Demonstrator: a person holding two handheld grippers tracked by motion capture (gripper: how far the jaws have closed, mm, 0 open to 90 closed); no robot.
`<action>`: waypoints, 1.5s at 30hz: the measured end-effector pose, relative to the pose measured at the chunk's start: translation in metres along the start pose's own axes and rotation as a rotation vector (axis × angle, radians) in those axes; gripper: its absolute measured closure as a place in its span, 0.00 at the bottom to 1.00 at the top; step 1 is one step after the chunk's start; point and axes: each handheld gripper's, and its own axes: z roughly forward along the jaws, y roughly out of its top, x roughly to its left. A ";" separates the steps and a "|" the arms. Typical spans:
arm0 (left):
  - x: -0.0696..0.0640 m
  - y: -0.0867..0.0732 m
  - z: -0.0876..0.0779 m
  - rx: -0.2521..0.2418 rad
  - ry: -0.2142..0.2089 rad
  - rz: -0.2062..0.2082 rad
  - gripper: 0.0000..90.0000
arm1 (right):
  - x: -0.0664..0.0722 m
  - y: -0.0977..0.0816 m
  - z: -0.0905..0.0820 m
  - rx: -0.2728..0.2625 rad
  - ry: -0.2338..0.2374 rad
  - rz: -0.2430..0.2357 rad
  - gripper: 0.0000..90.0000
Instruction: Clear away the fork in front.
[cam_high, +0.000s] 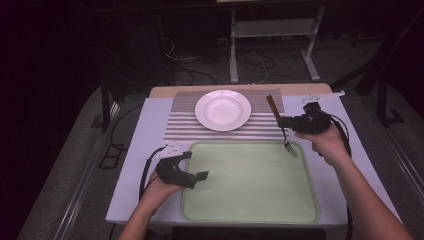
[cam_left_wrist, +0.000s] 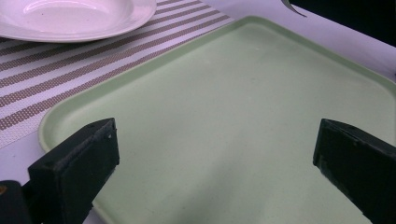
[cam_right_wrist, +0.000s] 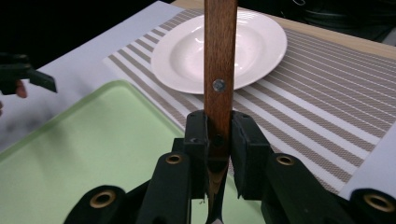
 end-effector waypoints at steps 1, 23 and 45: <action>0.000 0.000 0.000 -0.001 0.001 -0.001 0.00 | 0.002 -0.003 -0.001 -0.007 0.005 -0.005 0.85; -0.004 0.005 0.004 -0.001 -0.007 0.023 0.00 | 0.036 -0.046 -0.008 -0.034 0.080 -0.066 0.85; -0.018 0.064 0.034 -0.078 -0.065 0.049 0.00 | 0.052 -0.047 0.001 -0.046 0.119 -0.103 0.85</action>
